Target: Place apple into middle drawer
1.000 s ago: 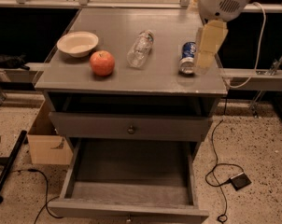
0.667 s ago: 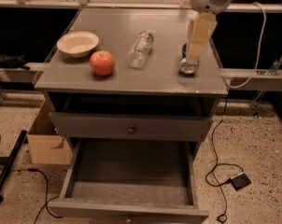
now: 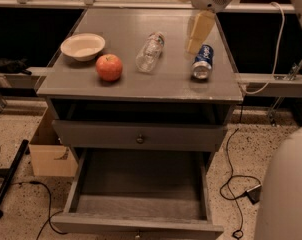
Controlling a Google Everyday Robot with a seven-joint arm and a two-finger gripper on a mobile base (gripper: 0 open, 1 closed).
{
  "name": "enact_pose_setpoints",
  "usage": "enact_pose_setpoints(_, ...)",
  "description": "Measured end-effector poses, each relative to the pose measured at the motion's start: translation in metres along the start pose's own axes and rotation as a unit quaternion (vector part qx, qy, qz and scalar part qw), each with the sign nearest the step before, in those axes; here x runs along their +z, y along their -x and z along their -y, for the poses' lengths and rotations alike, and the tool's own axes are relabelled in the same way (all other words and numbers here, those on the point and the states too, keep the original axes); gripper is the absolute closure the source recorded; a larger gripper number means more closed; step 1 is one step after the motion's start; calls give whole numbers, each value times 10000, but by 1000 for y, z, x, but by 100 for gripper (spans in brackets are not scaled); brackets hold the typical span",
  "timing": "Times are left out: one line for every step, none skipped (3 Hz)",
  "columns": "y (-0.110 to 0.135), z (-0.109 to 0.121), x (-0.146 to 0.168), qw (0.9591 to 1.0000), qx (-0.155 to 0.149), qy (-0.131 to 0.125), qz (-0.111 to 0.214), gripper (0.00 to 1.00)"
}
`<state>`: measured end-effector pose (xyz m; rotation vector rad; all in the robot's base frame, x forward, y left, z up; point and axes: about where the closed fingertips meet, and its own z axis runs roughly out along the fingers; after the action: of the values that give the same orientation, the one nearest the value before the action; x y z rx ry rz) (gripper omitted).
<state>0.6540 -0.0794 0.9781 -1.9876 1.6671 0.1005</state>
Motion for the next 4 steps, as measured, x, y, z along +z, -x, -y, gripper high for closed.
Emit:
enact_pose_setpoints(29,2,4,9980,-420,48,469,0)
enact_pose_setpoints(32,4,6,9977,-454,34,507,0)
enact_pose_setpoints(29,10,5,9977,-579,30,354,0)
enact_pose_setpoints(33,21,7,9947,-1012,112,115,0)
